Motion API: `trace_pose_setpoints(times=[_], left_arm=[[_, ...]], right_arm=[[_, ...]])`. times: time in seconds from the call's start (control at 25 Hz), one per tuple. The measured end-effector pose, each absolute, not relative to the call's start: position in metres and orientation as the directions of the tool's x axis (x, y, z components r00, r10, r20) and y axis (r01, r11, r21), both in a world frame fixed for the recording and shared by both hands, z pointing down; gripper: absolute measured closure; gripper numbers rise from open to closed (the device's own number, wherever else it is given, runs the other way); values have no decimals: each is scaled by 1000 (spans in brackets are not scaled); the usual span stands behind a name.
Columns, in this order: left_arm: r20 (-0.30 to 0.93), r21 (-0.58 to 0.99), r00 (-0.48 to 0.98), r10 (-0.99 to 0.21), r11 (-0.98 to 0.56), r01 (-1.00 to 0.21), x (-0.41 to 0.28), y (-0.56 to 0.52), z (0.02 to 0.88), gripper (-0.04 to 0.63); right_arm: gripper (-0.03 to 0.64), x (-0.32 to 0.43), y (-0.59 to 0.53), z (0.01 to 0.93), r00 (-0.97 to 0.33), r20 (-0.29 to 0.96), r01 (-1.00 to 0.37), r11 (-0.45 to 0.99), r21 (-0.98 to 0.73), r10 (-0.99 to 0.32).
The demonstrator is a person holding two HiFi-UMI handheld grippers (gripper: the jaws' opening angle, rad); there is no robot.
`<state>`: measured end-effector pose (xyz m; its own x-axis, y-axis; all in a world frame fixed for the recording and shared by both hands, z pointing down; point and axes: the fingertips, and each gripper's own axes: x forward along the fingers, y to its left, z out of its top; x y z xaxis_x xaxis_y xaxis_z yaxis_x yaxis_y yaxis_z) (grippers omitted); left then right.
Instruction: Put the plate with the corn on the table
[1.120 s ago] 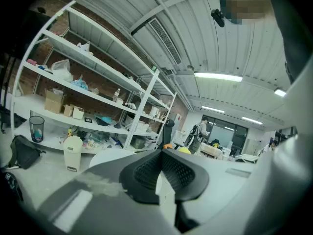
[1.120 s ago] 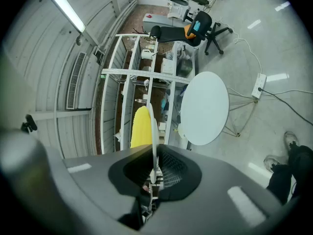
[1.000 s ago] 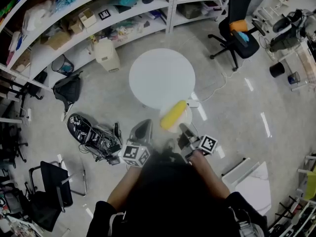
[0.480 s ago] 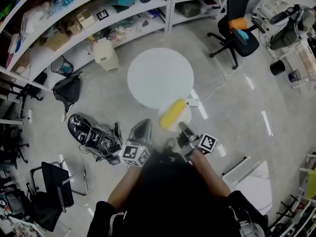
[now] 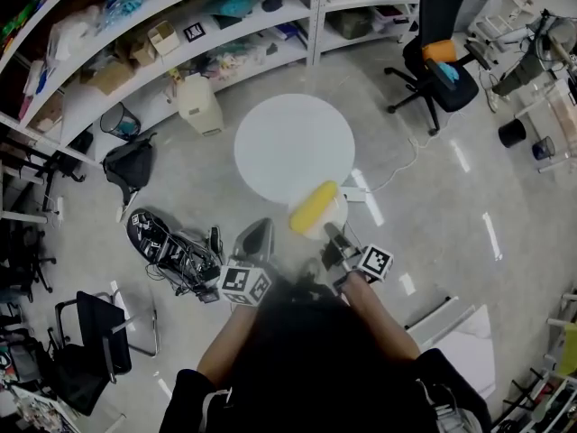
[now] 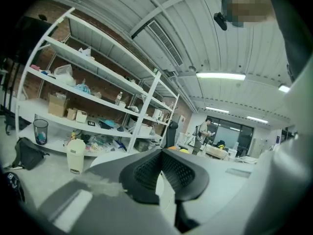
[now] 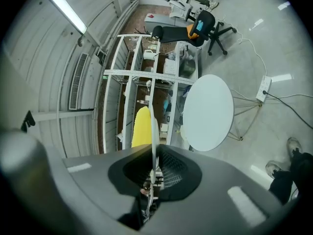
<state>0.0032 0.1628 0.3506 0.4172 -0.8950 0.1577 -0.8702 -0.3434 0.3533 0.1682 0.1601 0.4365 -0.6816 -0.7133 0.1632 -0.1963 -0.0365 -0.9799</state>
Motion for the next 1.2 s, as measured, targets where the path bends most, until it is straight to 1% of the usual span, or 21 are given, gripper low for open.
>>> trace_pose_setpoints(times=[0.24, 0.4, 0.64, 0.8, 1.0, 1.2], left_arm=[[165, 342, 376, -912, -304, -889, 8, 163, 352, 589], [162, 334, 353, -921, -285, -899, 9, 159, 356, 589], [167, 319, 345, -923, -281, -905, 9, 151, 371, 589], [170, 324, 352, -920, -285, -902, 0, 138, 385, 591], [168, 319, 371, -913, -306, -897, -3, 122, 405, 589], [168, 335, 377, -911, -307, -891, -11, 111, 426, 589]], right_arm=[[582, 169, 150, 440, -699, 171, -194, -46, -980, -694], [581, 168, 140, 446, -707, 181, -220, -31, -975, -684], [583, 167, 134, 469, -687, 191, -225, -44, -973, -702], [581, 163, 131, 486, -671, 218, -268, -42, -963, -708], [581, 152, 122, 497, -668, 121, -209, 28, -978, -734], [581, 138, 119, 514, -655, 103, -191, 32, -981, -748]])
